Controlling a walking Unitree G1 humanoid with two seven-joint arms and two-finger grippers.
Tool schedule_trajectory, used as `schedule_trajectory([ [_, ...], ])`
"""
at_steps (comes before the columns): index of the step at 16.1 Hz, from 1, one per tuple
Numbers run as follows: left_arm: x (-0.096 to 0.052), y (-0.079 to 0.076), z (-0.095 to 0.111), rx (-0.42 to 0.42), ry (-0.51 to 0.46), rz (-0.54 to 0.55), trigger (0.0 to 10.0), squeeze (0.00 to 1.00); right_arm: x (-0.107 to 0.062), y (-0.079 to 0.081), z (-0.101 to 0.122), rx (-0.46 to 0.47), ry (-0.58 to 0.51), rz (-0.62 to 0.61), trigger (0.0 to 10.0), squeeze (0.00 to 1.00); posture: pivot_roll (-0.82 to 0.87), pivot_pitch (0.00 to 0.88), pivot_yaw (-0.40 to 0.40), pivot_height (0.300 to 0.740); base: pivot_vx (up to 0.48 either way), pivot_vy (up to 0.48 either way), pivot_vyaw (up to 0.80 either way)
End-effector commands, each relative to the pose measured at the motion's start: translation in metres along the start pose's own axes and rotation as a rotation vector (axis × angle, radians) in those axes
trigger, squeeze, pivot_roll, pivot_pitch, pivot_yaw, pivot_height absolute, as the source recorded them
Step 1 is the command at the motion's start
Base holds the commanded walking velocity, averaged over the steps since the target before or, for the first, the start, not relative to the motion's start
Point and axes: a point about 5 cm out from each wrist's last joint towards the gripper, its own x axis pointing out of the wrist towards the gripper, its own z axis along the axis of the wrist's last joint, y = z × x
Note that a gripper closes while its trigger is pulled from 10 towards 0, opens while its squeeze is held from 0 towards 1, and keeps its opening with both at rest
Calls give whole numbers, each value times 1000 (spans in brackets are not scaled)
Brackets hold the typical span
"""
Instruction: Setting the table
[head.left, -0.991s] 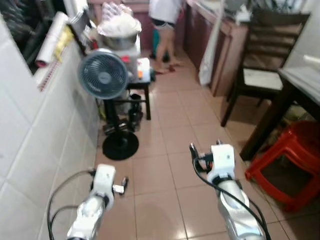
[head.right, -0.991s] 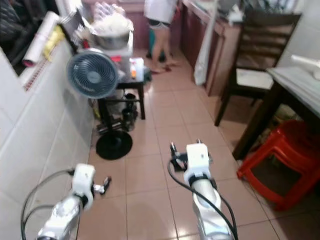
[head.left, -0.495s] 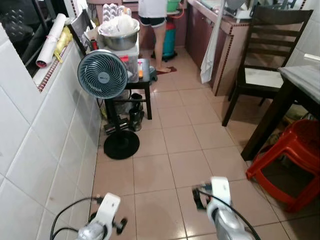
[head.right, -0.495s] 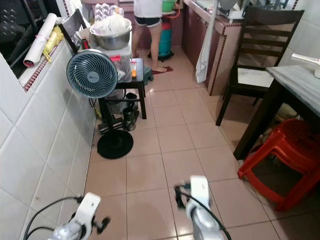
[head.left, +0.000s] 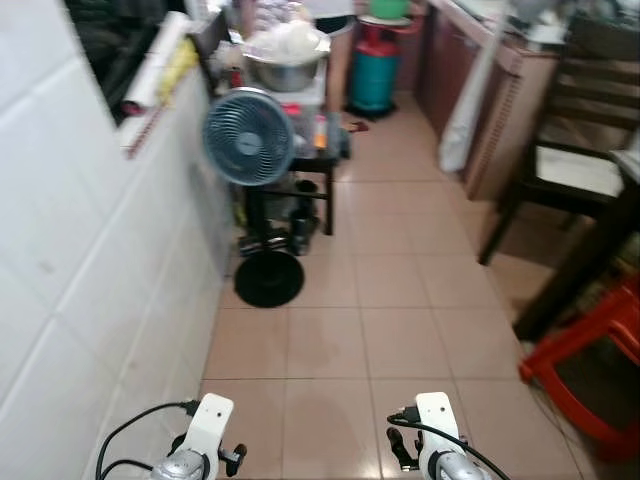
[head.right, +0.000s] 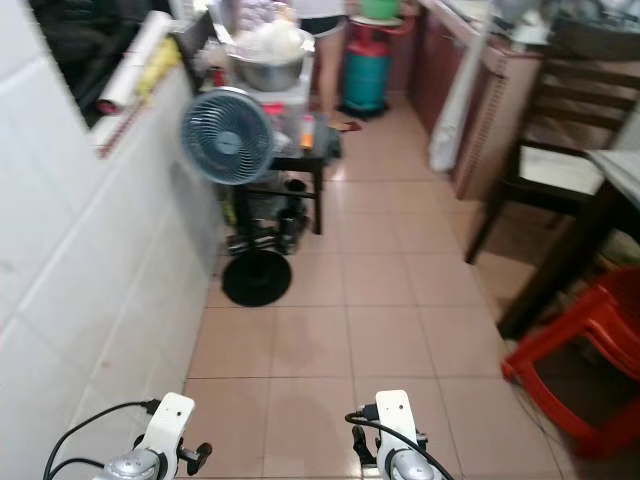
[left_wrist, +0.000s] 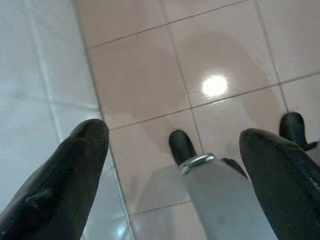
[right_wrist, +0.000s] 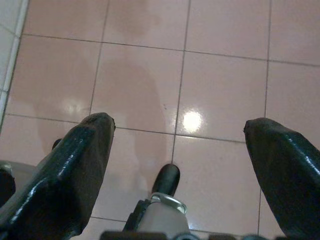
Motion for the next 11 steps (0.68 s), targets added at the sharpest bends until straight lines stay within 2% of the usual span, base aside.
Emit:
schedule_trajectory([
  [1,0,0,0,-3,9,6,10000,0,0,-2,-2,-15,13,4,10000,0,-31,0,-2,740,0,0,781],
  [4,1,3,2,6,27,23,10000,0,-1,-2,-4,-48,23,9,10000,0,-29,0,-6,740,0,0,769],
  [6,0,6,-1,34,50,23,10000,0,-2,1,-10,-79,37,30,10000,0,-23,0,-20,740,0,0,0],
  [11,1,4,6,-13,30,-11,10000,0,-2,3,-10,-99,36,40,10000,0,-18,0,-23,740,0,0,0],
])
